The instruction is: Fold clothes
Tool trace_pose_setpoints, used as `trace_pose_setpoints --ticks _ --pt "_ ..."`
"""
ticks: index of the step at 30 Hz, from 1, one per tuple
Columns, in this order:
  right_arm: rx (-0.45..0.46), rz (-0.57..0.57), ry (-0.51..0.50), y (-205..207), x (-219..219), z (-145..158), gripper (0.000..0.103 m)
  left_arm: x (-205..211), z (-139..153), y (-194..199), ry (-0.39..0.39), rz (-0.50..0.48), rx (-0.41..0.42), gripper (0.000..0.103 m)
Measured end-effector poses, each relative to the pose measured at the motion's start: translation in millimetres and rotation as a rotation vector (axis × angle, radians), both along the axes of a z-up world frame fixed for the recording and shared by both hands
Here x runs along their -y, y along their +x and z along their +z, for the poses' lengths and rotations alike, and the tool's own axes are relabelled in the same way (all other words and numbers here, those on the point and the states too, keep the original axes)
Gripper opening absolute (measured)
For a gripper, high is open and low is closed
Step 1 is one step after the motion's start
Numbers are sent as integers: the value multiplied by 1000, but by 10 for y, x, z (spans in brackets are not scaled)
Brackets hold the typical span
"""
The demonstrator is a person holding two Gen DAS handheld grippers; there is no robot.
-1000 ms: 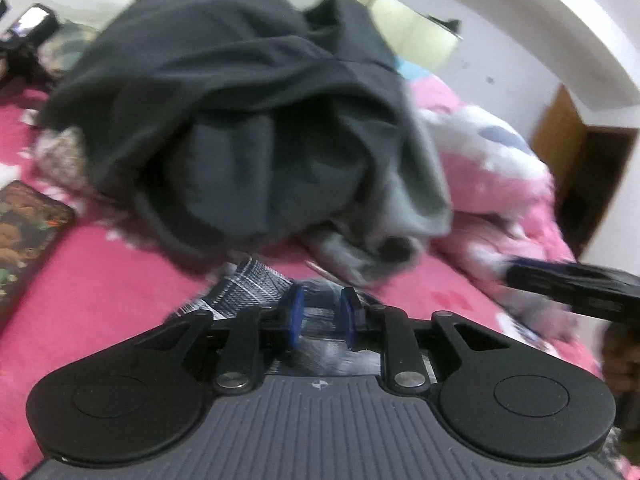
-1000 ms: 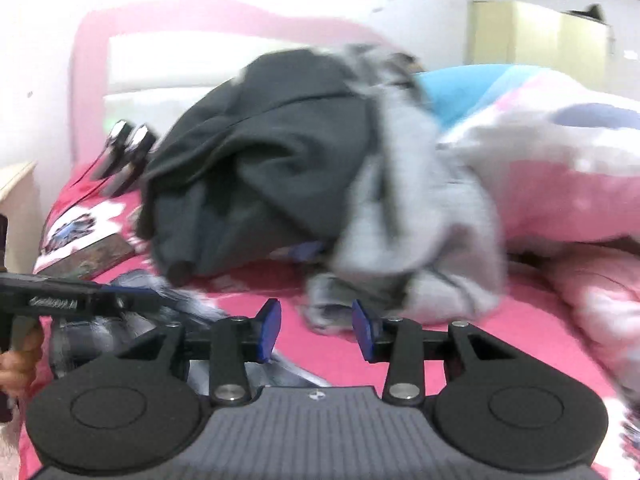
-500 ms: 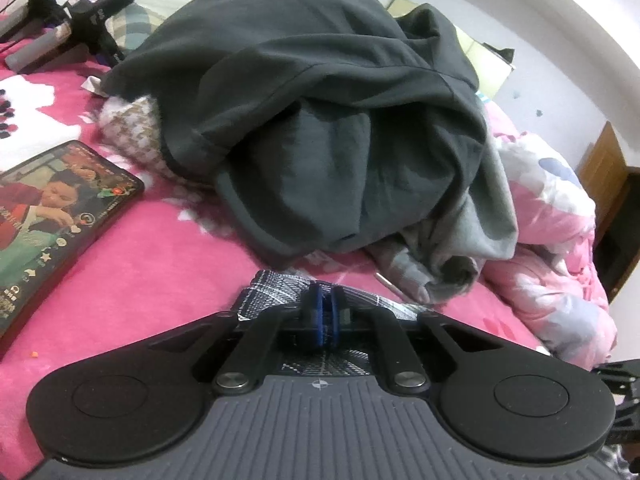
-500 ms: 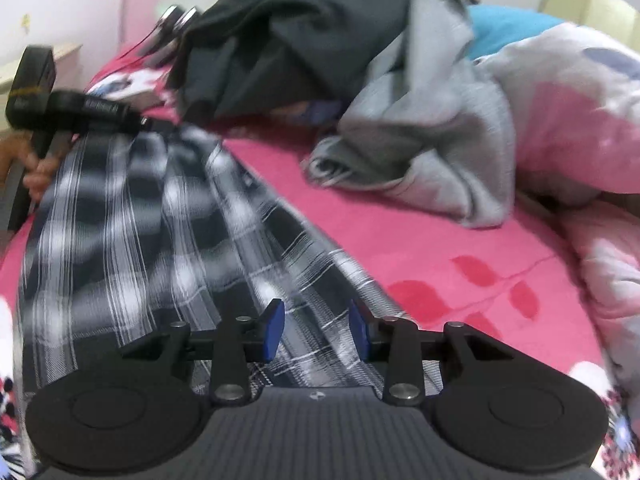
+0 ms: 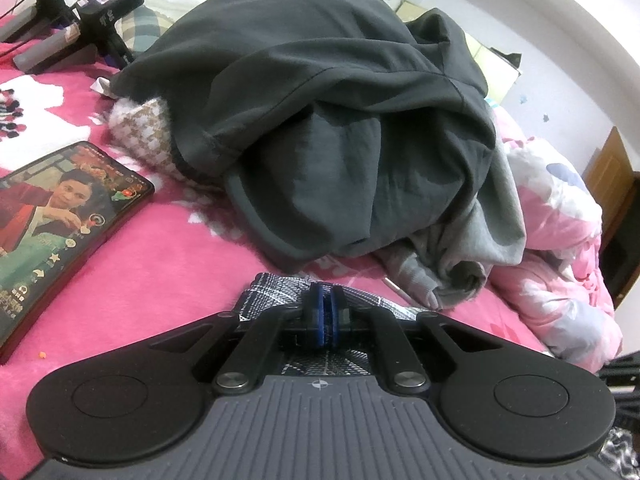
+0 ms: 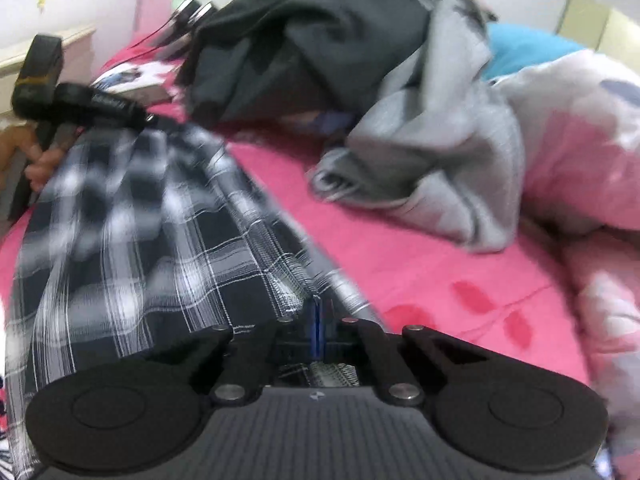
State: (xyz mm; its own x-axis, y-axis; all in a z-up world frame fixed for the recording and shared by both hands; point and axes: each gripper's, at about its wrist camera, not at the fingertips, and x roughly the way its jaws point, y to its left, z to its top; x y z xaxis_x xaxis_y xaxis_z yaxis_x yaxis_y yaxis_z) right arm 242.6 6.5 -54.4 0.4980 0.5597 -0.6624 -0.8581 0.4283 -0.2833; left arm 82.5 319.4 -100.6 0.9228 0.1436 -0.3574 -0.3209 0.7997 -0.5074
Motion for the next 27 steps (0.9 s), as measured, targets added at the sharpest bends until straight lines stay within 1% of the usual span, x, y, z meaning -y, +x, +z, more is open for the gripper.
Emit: trace_pose_setpoints --ticks 4,8,11,14,17,18,19,20,22,24,25,26,27 --pt "67 -29 -15 84 -54 42 0 45 23 20 35 5 -11 7" --pt "95 -42 -39 210 -127 -56 0 51 24 26 41 7 -16 7" --pt "77 -57 -51 316 -143 -206 0 47 18 29 38 3 -16 7" --pt "6 -75 -46 430 -131 -401 0 42 12 33 34 -2 -16 7" --pt "-100 -136 65 590 -9 -426 1 40 7 35 31 -5 -15 7" --pt "-159 -169 120 669 59 -409 3 41 8 35 31 -5 -14 7" --pt "-251 -219 195 783 162 -384 5 40 9 35 30 -6 -14 7" --pt "-341 -274 273 897 275 -378 7 40 9 36 30 -7 -14 7" --pt "-460 -423 400 1077 486 -414 11 42 10 39 31 -6 -15 7" --pt "-609 -551 529 1254 722 -482 11 47 7 46 35 -5 -17 7" --pt "-661 -619 603 1311 856 -495 11 48 7 47 37 -5 -17 7" --pt "-670 -676 667 1316 990 -460 12 50 7 41 37 -6 -14 7" --pt "-666 -708 718 1300 1113 -401 12 50 9 35 35 -10 -10 7"
